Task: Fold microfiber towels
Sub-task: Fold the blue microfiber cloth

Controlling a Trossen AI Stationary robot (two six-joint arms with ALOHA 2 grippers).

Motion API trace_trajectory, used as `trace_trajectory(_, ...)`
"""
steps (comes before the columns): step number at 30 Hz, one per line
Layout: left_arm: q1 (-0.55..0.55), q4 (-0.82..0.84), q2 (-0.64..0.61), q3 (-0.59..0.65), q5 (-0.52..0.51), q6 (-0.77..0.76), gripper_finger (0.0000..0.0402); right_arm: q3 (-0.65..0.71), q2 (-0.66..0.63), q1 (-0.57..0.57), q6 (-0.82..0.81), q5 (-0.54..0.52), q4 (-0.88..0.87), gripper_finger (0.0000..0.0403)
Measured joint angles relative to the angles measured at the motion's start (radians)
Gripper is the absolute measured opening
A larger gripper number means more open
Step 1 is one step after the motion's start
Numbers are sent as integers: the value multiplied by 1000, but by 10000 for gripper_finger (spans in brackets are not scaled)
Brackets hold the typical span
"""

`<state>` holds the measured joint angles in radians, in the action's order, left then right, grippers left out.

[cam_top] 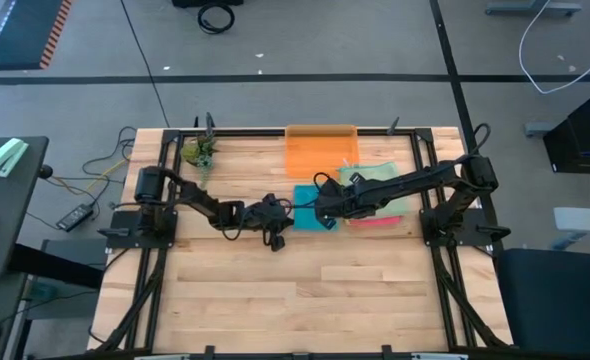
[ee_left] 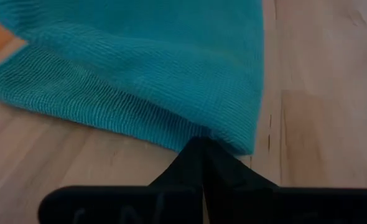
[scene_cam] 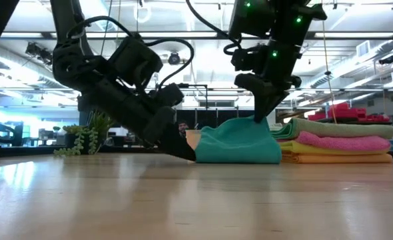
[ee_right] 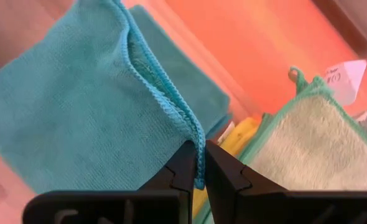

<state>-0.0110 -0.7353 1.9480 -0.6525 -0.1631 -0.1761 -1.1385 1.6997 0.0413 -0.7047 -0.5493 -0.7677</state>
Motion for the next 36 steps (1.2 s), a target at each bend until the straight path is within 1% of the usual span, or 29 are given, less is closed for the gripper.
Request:
trace_trajectory(6,-15,13,0,-9,1,4,6,0,0,-44,64,1,40,38)
trace_trajectory(10,-15,28,0,-16,3,4,5,0,0,-77,88,32,49,37)
trace_trajectory(19,-15,49,0,-16,3,-6,7,0,6,-119,207,67,161,37)
trace_trajectory(25,-21,50,0,-16,3,-23,5,28,28,-168,218,110,168,37)
trace_trajectory(30,-21,58,0,-16,3,-27,4,60,36,-191,238,118,229,37)
trace_trajectory(33,-20,62,-1,-16,38,-32,5,68,35,-194,260,119,262,38)
trace_trajectory(36,-27,66,-1,-16,62,-50,4,69,41,-197,268,156,281,38)
